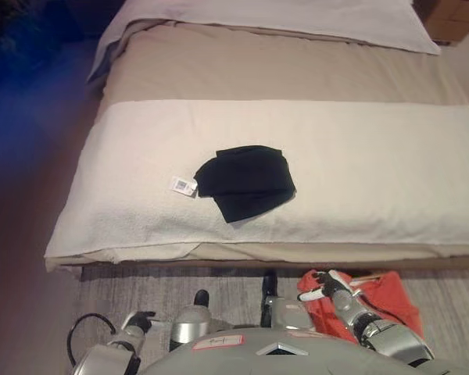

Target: Put the clothes on the bed into the basket.

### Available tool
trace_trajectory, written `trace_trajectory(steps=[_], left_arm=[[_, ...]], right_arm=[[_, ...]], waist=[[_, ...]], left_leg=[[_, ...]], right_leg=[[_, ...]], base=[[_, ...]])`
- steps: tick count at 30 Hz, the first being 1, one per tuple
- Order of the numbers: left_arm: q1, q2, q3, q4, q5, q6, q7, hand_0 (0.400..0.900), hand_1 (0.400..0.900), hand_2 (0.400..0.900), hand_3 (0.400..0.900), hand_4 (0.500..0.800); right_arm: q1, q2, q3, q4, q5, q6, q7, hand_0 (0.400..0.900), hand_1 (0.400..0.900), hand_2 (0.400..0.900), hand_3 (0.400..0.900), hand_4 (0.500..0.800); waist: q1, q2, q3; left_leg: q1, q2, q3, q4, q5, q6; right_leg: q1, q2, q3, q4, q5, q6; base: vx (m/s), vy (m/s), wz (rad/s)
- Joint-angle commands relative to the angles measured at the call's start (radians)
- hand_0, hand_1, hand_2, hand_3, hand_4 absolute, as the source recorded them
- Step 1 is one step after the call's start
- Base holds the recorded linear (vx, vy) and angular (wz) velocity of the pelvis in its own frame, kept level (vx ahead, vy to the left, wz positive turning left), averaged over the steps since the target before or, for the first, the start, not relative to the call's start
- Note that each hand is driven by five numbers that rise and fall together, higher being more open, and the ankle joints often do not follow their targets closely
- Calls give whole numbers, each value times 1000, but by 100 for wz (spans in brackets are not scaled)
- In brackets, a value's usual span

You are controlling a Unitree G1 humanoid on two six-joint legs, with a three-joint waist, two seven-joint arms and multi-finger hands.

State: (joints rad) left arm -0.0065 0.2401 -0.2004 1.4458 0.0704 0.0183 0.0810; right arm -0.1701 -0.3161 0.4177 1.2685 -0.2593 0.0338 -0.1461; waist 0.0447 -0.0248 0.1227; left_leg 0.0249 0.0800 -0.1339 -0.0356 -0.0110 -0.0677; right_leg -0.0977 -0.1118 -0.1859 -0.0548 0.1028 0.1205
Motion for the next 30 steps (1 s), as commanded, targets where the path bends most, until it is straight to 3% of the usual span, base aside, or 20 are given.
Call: trace_trajectory(steps=[1, 6, 11, 21, 30], left_arm=[[-48, 20, 4, 42, -40, 1, 39, 900, 900, 900, 900, 800], [-86, 14, -78, 18, -65, -2, 56, 900, 900, 900, 900, 800], [-96, 18, -101, 12, -101, 0, 58, 900, 900, 900, 900, 800], [-92, 42, -136, -20, -138, -6, 59, 900, 900, 900, 900, 800], [-74, 73, -153, -52, -162, -20, 51, 900, 900, 900, 900, 800]], right_arm=[[-156, -93, 35, -12, -18, 20, -45, 900, 900, 900, 900, 800], [-451, -137, 151, -24, -32, 25, -57, 900, 900, 900, 900, 800], [-663, -110, 227, 5, -55, 40, -56, 900, 900, 900, 900, 800], [-866, -89, 253, 79, -52, 52, -79, 900, 900, 900, 900, 800], [-1009, -157, 289, 114, -34, 54, -92, 900, 900, 900, 900, 800]], waist=[[13, -13, 39], [34, 15, 94], [60, 24, 138], [125, 62, 211], [198, 102, 269]], left_leg=[[-48, -79, -32, -52, 53, 10], [-143, -61, -55, -52, 92, -1], [-190, -67, -75, -52, 109, 0], [-262, -89, -141, -52, 139, -4], [-335, -106, -203, -46, 171, -11]], right_leg=[[-112, -61, 7, 93, 51, 12], [-192, -63, -14, 140, 35, 5], [-229, -74, -31, 157, 32, 6], [-259, -107, -71, 171, 32, 13], [-294, -127, -106, 194, 19, 13]], base=[[42, -136, 58], [-55, -51, 15], [-42, -6, 12], [-40, 24, 27], [-42, 14, 29]])
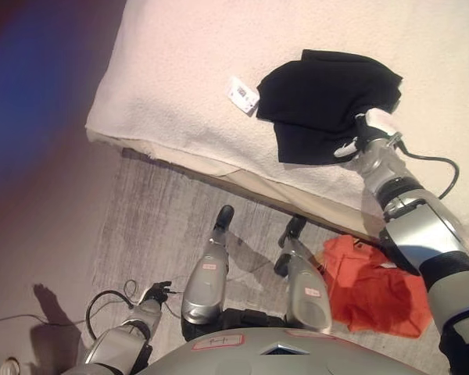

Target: Put the clothes on the bed into the basket.

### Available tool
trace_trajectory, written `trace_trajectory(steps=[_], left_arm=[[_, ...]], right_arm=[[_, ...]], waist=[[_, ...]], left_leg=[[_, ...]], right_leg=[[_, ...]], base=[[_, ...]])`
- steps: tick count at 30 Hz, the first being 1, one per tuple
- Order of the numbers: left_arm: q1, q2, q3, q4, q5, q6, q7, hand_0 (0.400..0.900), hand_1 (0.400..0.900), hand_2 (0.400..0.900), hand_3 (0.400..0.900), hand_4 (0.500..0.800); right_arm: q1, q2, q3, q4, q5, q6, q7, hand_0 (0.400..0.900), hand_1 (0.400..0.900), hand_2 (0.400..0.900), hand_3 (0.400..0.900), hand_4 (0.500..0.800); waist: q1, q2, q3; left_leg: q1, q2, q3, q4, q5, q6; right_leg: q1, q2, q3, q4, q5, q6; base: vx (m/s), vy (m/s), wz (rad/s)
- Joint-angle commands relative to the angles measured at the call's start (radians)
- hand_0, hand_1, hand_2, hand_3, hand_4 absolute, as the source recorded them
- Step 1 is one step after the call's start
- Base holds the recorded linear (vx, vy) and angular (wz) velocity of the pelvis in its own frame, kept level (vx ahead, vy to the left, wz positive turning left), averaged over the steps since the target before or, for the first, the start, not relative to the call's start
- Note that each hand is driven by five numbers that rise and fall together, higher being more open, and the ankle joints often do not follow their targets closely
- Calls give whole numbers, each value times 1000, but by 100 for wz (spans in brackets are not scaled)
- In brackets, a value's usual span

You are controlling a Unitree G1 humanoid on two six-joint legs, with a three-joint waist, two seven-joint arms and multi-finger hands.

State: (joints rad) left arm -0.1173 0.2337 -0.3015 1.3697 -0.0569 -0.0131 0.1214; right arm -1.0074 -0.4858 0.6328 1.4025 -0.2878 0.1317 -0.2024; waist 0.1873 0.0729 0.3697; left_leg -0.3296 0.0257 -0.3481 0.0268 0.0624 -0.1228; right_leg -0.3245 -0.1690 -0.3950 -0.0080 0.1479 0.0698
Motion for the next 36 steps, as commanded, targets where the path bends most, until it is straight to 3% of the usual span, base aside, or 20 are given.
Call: trace_trajectory(steps=[1, 12, 13, 20, 22, 23, 36], left_arm=[[34, 83, -56, 20, -39, 10, 8, 900, 900, 900, 900, 800], [61, 89, -89, -23, -61, 6, -15, 900, 900, 900, 900, 800], [68, 90, -90, -26, -64, 5, -17, 900, 900, 900, 900, 800], [78, 97, -100, -38, -62, 1, -31, 900, 900, 900, 900, 800], [79, 101, -100, -35, -60, -1, -32, 900, 900, 900, 900, 800], [77, 104, -99, -35, -59, -1, -32, 900, 900, 900, 900, 800], [50, 125, -81, 2, -64, 0, -31, 900, 900, 900, 900, 800]], right_arm=[[-190, 2, 80, -19, -7, -46, -38, 900, 900, 900, 900, 800], [-345, -116, 140, 33, -18, -38, -42, 900, 900, 900, 900, 800], [-356, -127, 147, 31, -12, -39, -41, 900, 900, 900, 900, 800], [-399, -188, 152, 2, 63, -61, -31, 900, 900, 900, 900, 800], [-408, -199, 154, -6, 87, -69, -23, 600, 600, 600, 600, 620], [-412, -201, 158, -13, 94, -73, -18, 400, 400, 400, 400, 500], [-415, -154, 135, -1, 145, -78, -3, 400, 400, 400, 400, 500]], waist=[[60, 10, 30], [114, 67, 90], [119, 69, 90], [126, 86, 97], [126, 88, 98], [126, 88, 98], [103, 71, 84]], left_leg=[[6, -54, 4, -107, 103, 42], [-116, -86, -43, -68, 128, 45], [-111, -79, -40, -76, 112, 46], [-134, -86, -50, -100, 133, 42], [-138, -89, -50, -102, 136, 41], [-138, -89, -49, -102, 136, 41], [-99, -86, -18, -98, 120, 41]], right_leg=[[-77, -71, 102, 155, -29, 62], [-206, -95, 98, 247, -63, 46], [-208, -90, 107, 261, -98, 52], [-235, -95, 105, 259, -94, 58], [-237, -96, 107, 255, -90, 59], [-238, -96, 109, 253, -89, 60], [-200, -93, 129, 231, -79, 61]], base=[[-54, 1, 34], [-52, 7, 16], [37, -39, 5], [-23, 4, 6], [-17, 8, 2], [0, 0, 0], [-14, 26, -7]])
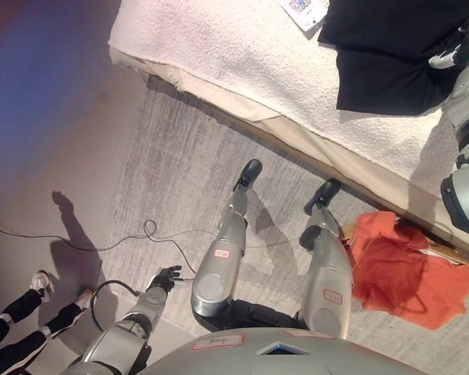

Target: Put the clothes on the bed into the basket.

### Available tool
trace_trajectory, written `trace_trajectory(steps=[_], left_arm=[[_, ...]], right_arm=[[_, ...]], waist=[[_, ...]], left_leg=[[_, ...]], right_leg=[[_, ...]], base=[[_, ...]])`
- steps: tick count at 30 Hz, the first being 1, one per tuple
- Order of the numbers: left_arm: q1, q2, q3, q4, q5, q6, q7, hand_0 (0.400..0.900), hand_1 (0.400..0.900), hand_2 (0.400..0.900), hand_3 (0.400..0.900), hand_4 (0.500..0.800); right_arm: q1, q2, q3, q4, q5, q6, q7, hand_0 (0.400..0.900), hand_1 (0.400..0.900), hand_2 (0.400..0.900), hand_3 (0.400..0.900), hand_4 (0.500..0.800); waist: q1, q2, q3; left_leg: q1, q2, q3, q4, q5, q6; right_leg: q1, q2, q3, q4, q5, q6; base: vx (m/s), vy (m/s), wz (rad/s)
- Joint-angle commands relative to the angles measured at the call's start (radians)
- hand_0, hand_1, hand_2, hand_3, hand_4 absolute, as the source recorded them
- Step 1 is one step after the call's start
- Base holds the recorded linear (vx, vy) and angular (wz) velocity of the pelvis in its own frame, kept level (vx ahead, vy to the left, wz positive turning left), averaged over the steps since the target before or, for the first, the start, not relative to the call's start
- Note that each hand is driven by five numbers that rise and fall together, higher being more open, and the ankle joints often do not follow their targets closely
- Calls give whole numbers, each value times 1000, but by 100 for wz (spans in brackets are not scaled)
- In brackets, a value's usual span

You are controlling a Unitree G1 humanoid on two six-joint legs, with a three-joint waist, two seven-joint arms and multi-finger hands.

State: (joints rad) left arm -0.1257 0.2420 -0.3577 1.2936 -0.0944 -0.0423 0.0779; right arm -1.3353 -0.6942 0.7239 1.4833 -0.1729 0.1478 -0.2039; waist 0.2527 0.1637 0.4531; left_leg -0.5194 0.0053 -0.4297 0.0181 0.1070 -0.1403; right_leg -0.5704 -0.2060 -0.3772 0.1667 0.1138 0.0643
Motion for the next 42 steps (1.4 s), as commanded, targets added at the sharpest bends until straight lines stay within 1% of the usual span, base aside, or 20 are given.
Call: trace_trajectory(steps=[1, 5, 9, 10, 12, 15, 19, 20, 22, 23, 28, 31, 37, 42], left_arm=[[59, 116, -23, 80, -25, 29, 13, 900, 900, 900, 900, 800], [62, 120, -13, 91, -21, 29, 14, 900, 900, 900, 900, 800], [51, 112, -2, 112, -17, 27, 16, 900, 900, 900, 900, 800], [51, 112, -2, 112, -17, 27, 15, 900, 900, 900, 900, 800], [50, 106, 9, 126, -7, 29, 15, 900, 900, 900, 900, 800], [47, 102, 25, 140, 7, 34, 16, 900, 900, 900, 900, 800], [45, 97, 49, 161, 25, 39, 15, 900, 900, 900, 900, 800], [46, 97, 49, 161, 25, 39, 15, 900, 900, 900, 900, 800], [44, 98, 64, 171, 33, 43, 15, 900, 900, 900, 900, 800], [45, 98, 75, 181, 42, 46, 14, 900, 900, 900, 900, 800], [45, 102, 90, 200, 71, 51, 7, 900, 900, 900, 900, 800], [55, 109, 102, 208, 86, 51, 1, 900, 900, 900, 900, 800], [73, 120, 123, 211, 106, 46, -10, 900, 900, 900, 900, 800], [73, 125, 130, 214, 119, 45, -21, 900, 900, 900, 900, 800]], right_arm=[[-82, 54, 39, -82, 33, -95, -2, 400, 400, 400, 400, 500], [-70, 61, 34, -84, 36, -95, 0, 400, 400, 400, 400, 500], [-22, 70, 11, -95, 41, -98, 2, 400, 400, 400, 400, 500], [-22, 70, 11, -95, 41, -98, 2, 400, 400, 400, 400, 500], [27, 62, -14, -109, 45, -102, 7, 400, 400, 400, 400, 500], [74, 58, -22, -128, 32, -104, 17, 400, 400, 400, 400, 500], [131, 41, -47, -142, 17, -111, 33, 400, 400, 400, 400, 500], [132, 41, -48, -143, 17, -111, 33, 400, 400, 400, 400, 500], [157, 23, -57, -154, 10, -113, 43, 400, 400, 400, 400, 500], [173, 12, -66, -150, 4, -112, 51, 400, 400, 400, 400, 500], [216, -50, -96, -152, 1, -113, 64, 400, 400, 400, 400, 500], [233, -93, -106, -160, 3, -115, 72, 400, 400, 400, 400, 500], [306, -171, -150, -217, 18, -129, 78, 400, 400, 400, 400, 500], [409, -244, -216, -277, 47, -138, 81, 400, 400, 400, 400, 500]], waist=[[36, -19, 2], [28, -28, -9], [3, -50, -46], [3, -50, -45], [-21, -66, -78], [-51, -86, -115], [-98, -115, -178], [-97, -115, -176], [-122, -132, -207], [-145, -142, -237], [-199, -153, -296], [-227, -159, -325], [-271, -165, -348], [-310, -167, -359]], left_leg=[[79, -74, 62, -78, 92, 58], [97, -70, 75, -74, 84, 59], [147, -71, 97, -66, 57, 60], [149, -71, 97, -66, 56, 60], [197, -73, 116, -66, 35, 64], [252, -74, 143, -71, 14, 70], [322, -74, 191, -81, -13, 83], [324, -73, 192, -82, -13, 83], [358, -67, 223, -89, -26, 88], [387, -60, 242, -95, -37, 91], [449, -50, 293, -104, -64, 101], [480, -46, 334, -105, -81, 104], [528, -43, 413, -105, -108, 115], [556, -40, 448, -105, -121, 118]], right_leg=[[45, -60, 105, 44, -11, 60], [66, -58, 112, 30, -6, 63], [134, -53, 124, -4, -1, 66], [136, -53, 123, -4, -1, 66], [190, -52, 132, -28, 3, 70], [244, -47, 147, -58, 11, 75], [299, -38, 179, -102, 29, 86], [301, -37, 180, -103, 29, 86], [322, -31, 205, -116, 34, 90], [337, -29, 220, -120, 33, 92], [372, -21, 266, -128, 31, 100], [380, -12, 304, -144, 42, 105], [380, 13, 382, -144, 54, 114], [386, 27, 418, -140, 53, 119]], base=[[-68, 71, -10], [5, 29, -11], [63, 25, -19], [65, 31, -14], [112, 65, -32], [98, 67, -40], [82, 49, -45], [56, 32, -44], [78, 37, -58], [104, 33, -58], [75, 26, -45], [61, 19, -53], [29, 29, -56], [25, 17, -31]])
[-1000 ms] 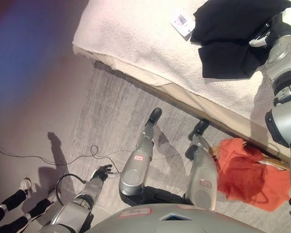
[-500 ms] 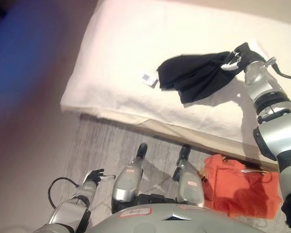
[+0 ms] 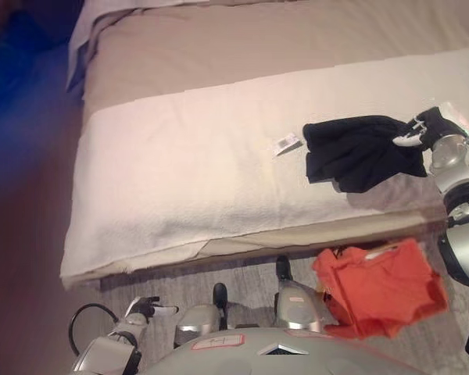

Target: Put the clothes on the bed into the basket.

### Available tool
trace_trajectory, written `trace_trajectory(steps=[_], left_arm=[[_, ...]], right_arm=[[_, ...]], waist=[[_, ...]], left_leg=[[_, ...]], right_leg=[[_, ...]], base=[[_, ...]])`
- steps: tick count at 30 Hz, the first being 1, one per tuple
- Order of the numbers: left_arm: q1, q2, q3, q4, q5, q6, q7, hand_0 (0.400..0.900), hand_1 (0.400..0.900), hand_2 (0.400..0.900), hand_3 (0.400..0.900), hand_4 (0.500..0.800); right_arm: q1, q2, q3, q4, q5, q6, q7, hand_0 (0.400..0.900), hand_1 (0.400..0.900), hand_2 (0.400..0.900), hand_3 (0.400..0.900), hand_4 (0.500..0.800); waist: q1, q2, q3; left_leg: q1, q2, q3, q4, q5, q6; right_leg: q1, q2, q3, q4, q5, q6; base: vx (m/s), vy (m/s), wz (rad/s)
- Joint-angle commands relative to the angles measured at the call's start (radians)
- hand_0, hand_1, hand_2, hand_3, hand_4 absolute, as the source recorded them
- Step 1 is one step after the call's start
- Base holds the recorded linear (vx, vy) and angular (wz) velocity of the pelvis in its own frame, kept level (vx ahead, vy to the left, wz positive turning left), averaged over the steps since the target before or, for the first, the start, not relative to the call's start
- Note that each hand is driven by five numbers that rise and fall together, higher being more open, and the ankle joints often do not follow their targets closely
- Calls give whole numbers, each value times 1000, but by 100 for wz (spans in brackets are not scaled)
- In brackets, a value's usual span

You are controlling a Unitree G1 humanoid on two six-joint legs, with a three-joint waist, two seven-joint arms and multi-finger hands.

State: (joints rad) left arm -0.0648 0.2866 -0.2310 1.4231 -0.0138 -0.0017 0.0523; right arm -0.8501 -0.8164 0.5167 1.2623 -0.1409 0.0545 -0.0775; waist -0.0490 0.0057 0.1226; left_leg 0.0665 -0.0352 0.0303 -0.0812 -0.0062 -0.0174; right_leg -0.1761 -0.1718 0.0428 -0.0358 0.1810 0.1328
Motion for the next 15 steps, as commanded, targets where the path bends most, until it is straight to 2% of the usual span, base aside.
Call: trace_trajectory(steps=[1, 11, 15], left_arm=[[14, 78, 4, 85, 42, 6, 3, 900, 900, 900, 900, 800], [35, 57, 24, 78, 74, 6, -14, 900, 900, 900, 900, 800], [34, 53, 18, 73, 87, 5, -19, 900, 900, 900, 900, 800]], right_arm=[[-49, -138, -29, -79, 23, -46, -47, 400, 400, 400, 400, 500], [273, -261, -222, -397, -9, -64, -42, 400, 400, 400, 400, 500], [342, -271, -254, -426, -12, -74, -29, 400, 400, 400, 400, 500]], waist=[[-17, -9, -30], [-91, 0, -21], [-100, -2, -11]], left_leg=[[-25, 1, -6, -6, -11, -5], [11, 6, 62, -6, -30, -2], [23, 6, 80, -6, -35, 1]], right_leg=[[-7, -4, 5, 64, -16, 50], [-17, 23, 70, 72, -14, 53], [-19, 29, 89, 78, -16, 55]], base=[[29, 24, -25], [16, 20, -26], [6, 9, -18]])
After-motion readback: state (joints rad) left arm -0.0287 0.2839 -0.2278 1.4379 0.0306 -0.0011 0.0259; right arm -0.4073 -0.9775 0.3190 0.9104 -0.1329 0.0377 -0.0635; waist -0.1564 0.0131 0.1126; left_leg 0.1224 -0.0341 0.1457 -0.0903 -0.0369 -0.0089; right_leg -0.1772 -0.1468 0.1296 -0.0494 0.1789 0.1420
